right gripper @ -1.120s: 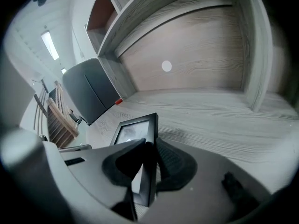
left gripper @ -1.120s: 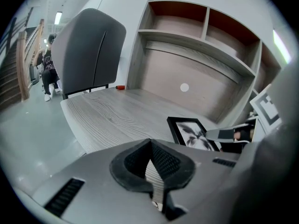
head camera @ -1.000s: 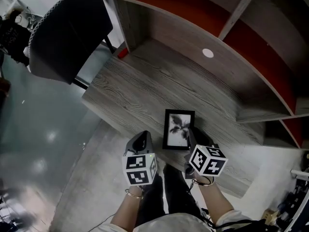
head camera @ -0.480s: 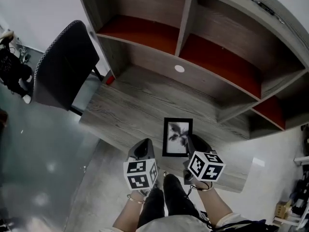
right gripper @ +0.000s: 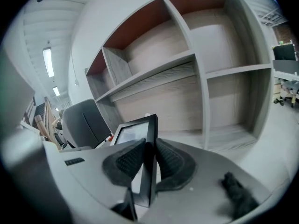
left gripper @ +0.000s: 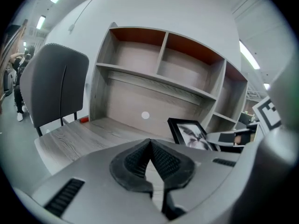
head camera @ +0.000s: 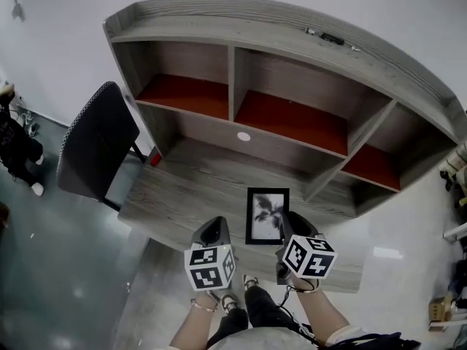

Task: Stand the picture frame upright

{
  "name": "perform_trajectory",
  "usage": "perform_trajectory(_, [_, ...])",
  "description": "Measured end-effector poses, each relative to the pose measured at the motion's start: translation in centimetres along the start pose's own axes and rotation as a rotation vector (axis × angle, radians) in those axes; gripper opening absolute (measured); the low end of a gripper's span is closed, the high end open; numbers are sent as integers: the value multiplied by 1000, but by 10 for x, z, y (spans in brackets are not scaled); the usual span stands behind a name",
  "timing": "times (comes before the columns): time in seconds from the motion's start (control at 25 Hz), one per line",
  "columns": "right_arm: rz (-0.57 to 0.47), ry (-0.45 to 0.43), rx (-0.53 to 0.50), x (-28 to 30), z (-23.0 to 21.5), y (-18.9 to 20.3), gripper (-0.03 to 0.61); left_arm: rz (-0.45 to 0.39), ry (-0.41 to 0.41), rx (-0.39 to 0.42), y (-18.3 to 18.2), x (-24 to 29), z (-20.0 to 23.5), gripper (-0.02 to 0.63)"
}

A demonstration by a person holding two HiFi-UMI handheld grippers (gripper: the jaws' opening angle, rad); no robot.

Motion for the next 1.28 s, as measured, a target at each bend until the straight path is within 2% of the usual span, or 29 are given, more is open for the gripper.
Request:
perform_trajectory(0.28, [-103,-8,17,-22,4,-34,86,-49,27,54,-32,-7,-15,4])
perform_trajectory(0.6, [-209,-23,17,-46,10,-69,86,-141,49,115,-79,-14,-29,3])
perform_trajectory(1.28, [-350,-28,-6,-80,17,-123,86,-238,74,167,-127,-23,-44,4])
Point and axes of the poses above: the fingertips, and each gripper's own axes: x forward along the fingers, z to its left, y out of its underside, the point moved 6 cm from there along -x, backward along the fingers, and after that the axes turned 10 degrees about x, right-handed, at the moved point
